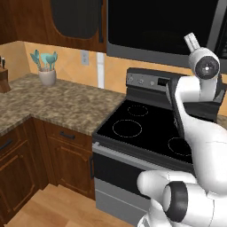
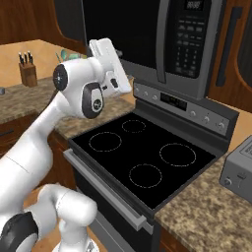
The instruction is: Pick the broccoli from the sink and place it in the bowl. Then pick the bowl and place it in the microwave. Then close the microwave door and press the start button.
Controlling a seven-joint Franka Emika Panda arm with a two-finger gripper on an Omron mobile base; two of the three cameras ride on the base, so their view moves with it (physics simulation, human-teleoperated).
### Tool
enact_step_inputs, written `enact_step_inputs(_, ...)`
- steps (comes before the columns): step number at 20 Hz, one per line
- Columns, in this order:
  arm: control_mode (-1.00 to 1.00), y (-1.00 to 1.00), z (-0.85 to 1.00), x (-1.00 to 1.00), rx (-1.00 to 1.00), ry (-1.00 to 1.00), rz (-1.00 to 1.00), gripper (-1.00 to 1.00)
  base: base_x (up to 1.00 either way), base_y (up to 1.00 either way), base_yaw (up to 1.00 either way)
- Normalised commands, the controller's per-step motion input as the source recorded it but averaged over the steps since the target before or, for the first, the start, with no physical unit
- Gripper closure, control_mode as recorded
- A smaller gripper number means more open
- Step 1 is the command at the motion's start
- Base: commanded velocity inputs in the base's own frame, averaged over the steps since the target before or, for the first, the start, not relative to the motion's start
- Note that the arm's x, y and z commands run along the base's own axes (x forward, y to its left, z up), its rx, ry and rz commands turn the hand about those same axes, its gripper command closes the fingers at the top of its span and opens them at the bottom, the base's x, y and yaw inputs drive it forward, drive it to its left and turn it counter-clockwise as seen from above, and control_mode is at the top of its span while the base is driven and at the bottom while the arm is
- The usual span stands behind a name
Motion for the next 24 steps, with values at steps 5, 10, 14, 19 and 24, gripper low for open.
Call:
enact_step_inputs(5, -1.00, 0.00, 0.10, -1.00, -0.48, 0.18, 0.20, -1.00, 0.00, 0.00, 0.00)
enact_step_inputs(10, -1.00, 0.00, 0.00, -0.94, -0.49, 0.10, 0.11, -1.00, 0.00, 0.00, 0.00)
enact_step_inputs(14, -1.00, 0.00, -0.03, -0.76, -0.45, 0.04, 0.03, -1.00, 0.00, 0.00, 0.00)
enact_step_inputs(19, -1.00, -0.10, -0.10, -0.41, -0.32, 0.00, -0.02, -1.00, 0.00, 0.00, 0.00)
enact_step_inputs(24, -1.00, -0.24, -0.09, 0.10, -0.15, 0.06, -0.12, -1.00, 0.00, 0.00, 0.00)
